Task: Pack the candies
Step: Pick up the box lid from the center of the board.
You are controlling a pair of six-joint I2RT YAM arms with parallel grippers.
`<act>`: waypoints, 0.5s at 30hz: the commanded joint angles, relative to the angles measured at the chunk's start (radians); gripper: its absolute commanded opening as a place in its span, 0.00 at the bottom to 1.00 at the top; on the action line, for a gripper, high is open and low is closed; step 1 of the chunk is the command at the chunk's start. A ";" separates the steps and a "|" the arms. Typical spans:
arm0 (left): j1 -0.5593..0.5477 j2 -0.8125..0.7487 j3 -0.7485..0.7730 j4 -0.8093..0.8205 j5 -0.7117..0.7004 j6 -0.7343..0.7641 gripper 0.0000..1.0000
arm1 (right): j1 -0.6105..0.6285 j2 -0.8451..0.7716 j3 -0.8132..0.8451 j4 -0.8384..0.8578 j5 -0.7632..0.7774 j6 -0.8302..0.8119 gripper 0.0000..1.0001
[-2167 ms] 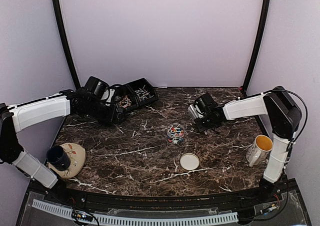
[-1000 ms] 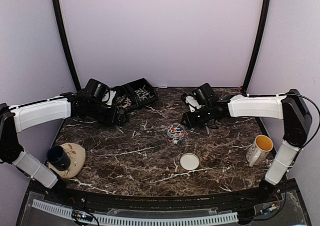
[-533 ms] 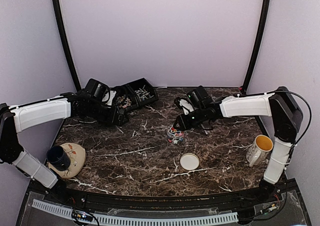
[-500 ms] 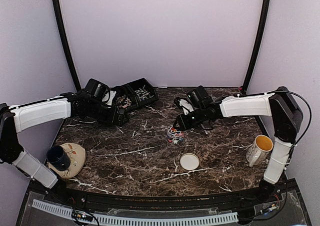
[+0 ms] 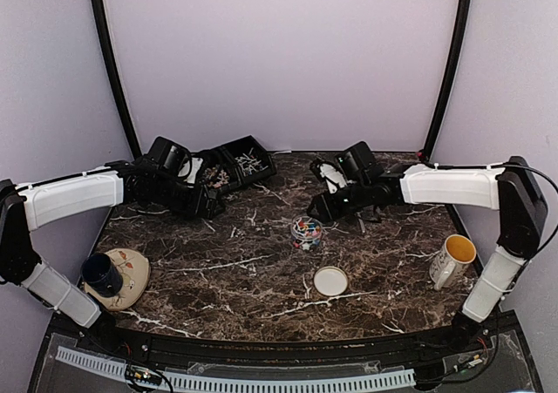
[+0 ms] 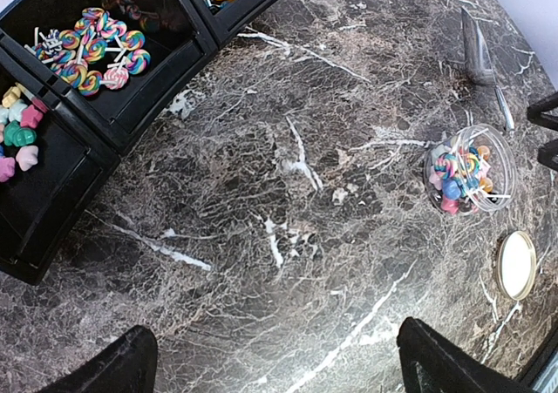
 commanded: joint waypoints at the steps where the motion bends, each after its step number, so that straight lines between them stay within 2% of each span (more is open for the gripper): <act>1: -0.004 -0.019 -0.016 0.016 0.022 0.007 0.99 | 0.012 -0.118 -0.106 -0.067 0.063 -0.071 0.53; 5: -0.003 -0.016 -0.012 0.015 0.032 0.005 0.99 | 0.064 -0.283 -0.216 -0.087 0.089 -0.143 0.55; 9: -0.004 -0.017 -0.012 0.017 0.038 0.004 0.99 | 0.204 -0.405 -0.336 -0.044 0.135 -0.234 0.55; 15: -0.004 -0.018 -0.016 0.017 0.036 0.002 0.99 | 0.349 -0.441 -0.434 -0.015 0.248 -0.325 0.53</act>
